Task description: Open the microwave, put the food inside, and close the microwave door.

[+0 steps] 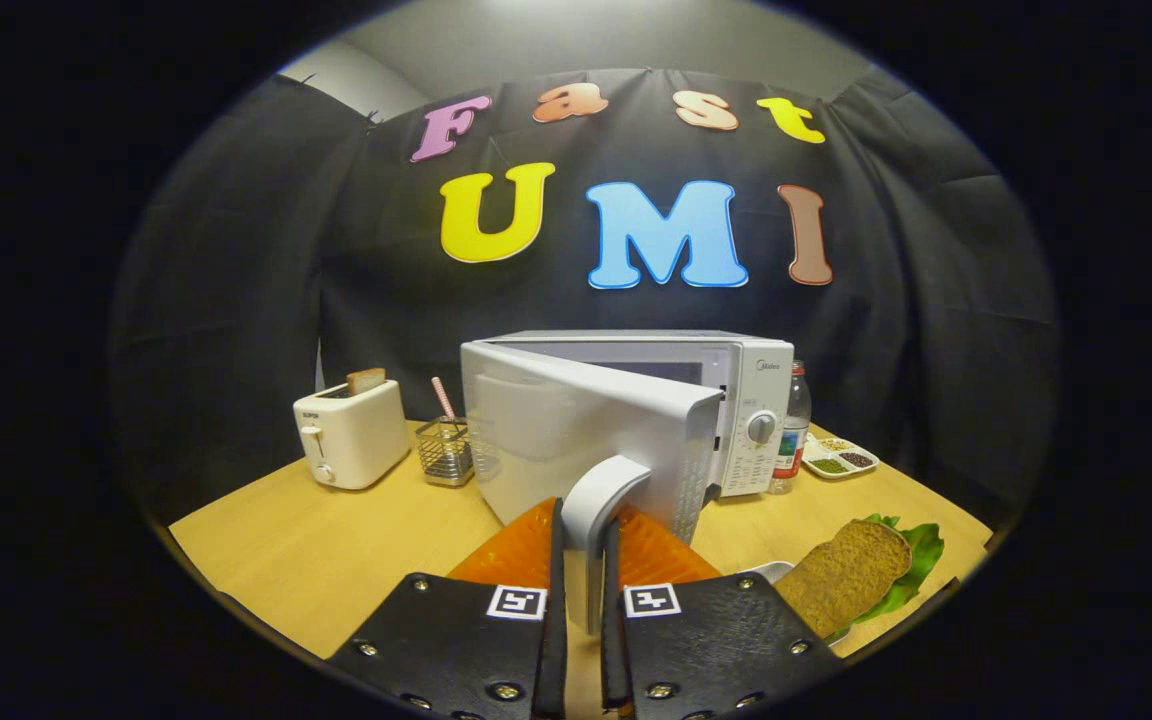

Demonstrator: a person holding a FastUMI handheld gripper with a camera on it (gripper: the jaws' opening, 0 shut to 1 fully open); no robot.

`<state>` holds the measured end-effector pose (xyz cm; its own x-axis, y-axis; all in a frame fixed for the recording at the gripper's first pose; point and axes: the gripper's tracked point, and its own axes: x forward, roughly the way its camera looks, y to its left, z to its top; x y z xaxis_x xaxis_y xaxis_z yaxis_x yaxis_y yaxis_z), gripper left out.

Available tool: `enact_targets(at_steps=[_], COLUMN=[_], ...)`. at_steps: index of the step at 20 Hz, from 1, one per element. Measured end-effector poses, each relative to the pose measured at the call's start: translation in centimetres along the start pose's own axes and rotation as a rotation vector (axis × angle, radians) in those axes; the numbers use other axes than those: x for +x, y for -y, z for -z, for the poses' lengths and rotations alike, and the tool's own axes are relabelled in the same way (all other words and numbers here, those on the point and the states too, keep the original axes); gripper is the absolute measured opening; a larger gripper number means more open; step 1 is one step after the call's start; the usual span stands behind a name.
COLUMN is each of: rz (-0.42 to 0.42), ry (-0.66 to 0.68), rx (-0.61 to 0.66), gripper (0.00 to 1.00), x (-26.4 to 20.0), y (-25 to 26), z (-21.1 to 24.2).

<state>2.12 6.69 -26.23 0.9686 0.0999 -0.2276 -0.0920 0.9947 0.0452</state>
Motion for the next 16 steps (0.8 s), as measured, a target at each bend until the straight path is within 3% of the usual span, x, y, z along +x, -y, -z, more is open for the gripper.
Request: enact_targets(at_steps=[5, 16], rz=[-0.039, 0.143], ry=[0.026, 0.076], rx=[0.002, -0.024], gripper=[0.14, 0.13], x=[-1.8, -1.4], y=[-7.4, -16.8], z=[0.7, 1.5])
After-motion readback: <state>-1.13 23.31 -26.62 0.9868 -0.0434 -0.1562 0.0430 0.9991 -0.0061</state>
